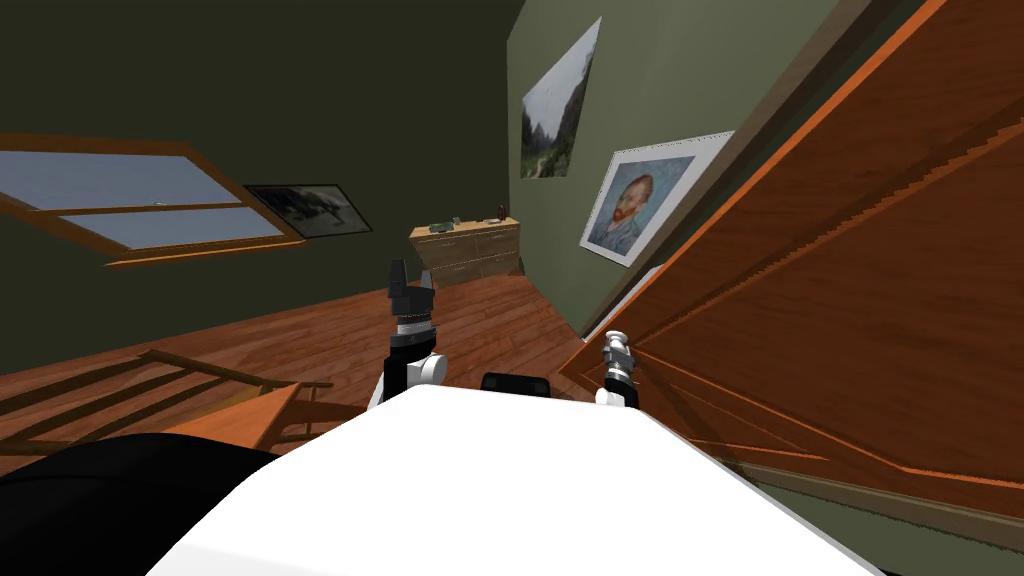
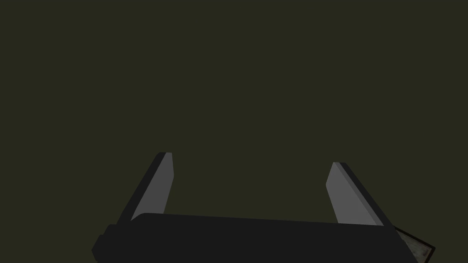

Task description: Pull the door open

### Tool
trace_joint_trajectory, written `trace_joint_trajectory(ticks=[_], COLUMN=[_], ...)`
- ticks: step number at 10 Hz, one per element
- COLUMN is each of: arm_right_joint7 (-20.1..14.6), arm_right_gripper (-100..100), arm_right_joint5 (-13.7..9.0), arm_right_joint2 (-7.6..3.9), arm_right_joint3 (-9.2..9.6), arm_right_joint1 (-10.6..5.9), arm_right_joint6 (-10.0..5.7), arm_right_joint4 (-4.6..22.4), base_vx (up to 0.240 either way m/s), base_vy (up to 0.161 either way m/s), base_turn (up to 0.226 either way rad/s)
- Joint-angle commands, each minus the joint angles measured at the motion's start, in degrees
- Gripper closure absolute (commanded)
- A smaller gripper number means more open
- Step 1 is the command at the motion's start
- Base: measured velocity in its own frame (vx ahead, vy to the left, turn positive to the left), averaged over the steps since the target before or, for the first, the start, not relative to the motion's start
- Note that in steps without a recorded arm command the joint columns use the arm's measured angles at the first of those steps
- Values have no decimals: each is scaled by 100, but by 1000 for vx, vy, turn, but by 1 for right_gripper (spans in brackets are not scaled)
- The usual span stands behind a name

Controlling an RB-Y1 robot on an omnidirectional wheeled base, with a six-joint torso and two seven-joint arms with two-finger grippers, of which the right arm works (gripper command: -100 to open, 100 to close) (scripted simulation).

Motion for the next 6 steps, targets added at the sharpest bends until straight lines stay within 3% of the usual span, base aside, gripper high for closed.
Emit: trace_joint_trajectory(ticks=[1, 6], arm_right_joint7=[-61, -270], arm_right_gripper=[100, 100], arm_right_joint5=[51, 226], arm_right_joint2=[-32, -141], arm_right_joint3=[93, 412], arm_right_joint1=[31, 137], arm_right_joint6=[-8, -37], arm_right_joint4=[-39, -173], base_vx=[-133, -199], base_vy=[-5, -3], base_turn=[40, 58])
